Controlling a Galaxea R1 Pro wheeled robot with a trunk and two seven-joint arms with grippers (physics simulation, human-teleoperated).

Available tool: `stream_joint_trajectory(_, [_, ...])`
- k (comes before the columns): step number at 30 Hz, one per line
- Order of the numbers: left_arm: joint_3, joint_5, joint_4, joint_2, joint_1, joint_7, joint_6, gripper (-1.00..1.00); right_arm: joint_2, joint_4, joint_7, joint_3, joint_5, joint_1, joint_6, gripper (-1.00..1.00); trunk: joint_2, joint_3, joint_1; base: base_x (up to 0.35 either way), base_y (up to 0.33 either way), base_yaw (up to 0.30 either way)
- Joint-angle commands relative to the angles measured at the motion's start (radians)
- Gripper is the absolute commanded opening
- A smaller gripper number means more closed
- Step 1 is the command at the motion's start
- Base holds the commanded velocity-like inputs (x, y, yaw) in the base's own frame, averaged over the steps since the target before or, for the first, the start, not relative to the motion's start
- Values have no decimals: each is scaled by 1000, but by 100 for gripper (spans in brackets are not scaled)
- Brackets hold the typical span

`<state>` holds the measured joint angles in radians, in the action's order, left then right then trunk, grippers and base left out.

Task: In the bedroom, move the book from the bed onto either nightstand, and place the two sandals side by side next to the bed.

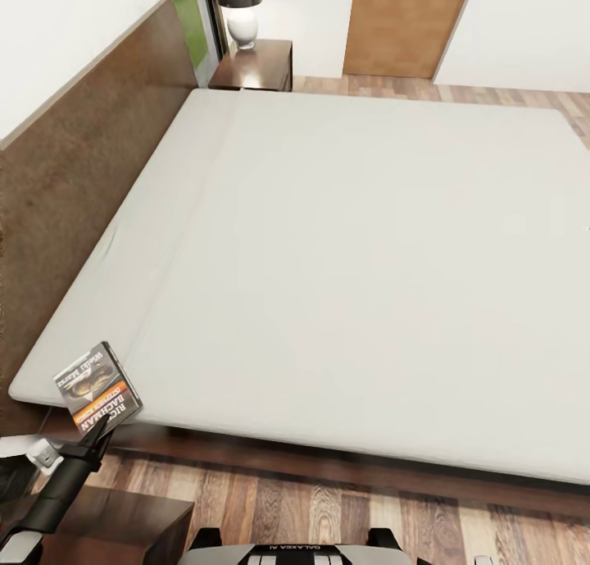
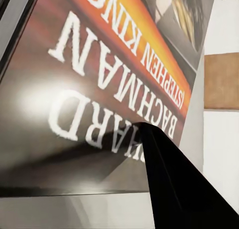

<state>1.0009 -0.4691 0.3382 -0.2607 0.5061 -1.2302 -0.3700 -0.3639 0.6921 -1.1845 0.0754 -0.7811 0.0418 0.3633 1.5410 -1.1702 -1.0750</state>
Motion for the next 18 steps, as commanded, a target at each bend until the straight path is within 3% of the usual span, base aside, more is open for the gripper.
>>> stream_joint_trajectory(1, [4,-13,1,0,18,-6,-15,-100,-1,0,0,5,-10,1,9,100,-7,3,4,0,0,0])
stream_joint_trajectory(18, [4,-13,1,1,18,-6,-14,-100,-1,0,0,4,-10,0,9,100,-126,56,69,0,0,0])
